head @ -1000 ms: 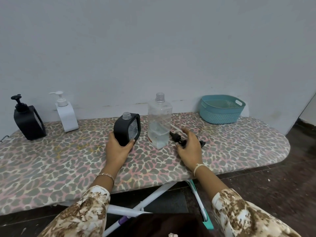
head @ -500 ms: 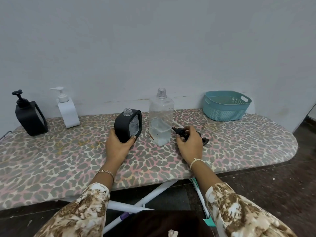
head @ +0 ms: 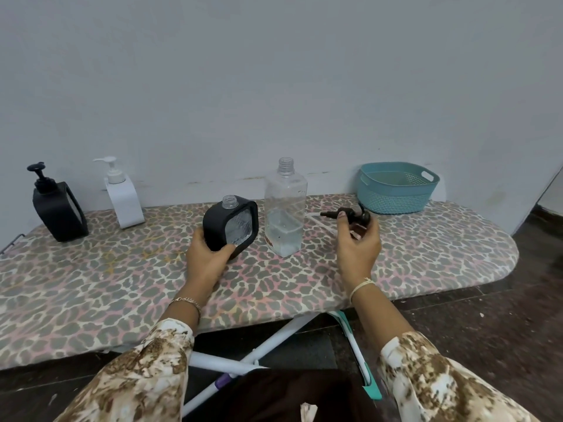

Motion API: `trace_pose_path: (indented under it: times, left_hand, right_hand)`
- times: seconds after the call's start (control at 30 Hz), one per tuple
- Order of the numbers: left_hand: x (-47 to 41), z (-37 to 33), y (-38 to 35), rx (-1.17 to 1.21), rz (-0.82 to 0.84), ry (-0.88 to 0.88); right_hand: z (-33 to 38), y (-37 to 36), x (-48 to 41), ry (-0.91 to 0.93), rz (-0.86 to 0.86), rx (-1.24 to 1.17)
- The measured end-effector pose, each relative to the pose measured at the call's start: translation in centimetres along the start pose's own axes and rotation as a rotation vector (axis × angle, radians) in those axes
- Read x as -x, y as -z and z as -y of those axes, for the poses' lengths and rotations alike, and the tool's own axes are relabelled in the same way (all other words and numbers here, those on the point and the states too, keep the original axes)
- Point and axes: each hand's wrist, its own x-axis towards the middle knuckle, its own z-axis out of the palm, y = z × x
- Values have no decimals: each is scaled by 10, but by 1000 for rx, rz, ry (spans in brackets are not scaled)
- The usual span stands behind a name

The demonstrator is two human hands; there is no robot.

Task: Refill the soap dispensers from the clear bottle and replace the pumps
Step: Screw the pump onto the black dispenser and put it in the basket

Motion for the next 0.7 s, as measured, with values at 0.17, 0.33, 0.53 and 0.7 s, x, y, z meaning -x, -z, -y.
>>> trace_pose_path:
  times: [0.17, 0.33, 0.53, 0.7]
  left_hand:
    - [2, -1, 9, 67, 61, 31]
    - [2, 1, 21, 105, 145, 63]
    - [0, 3, 31, 161, 223, 87]
    - [-2, 4, 34, 184, 265, 81]
  right_hand:
    - [25, 1, 5, 100, -16, -134]
    - [53, -3, 14, 215, -49, -203]
    - [74, -31, 29, 317, 96, -234]
    - [80, -66, 39, 384, 263, -79]
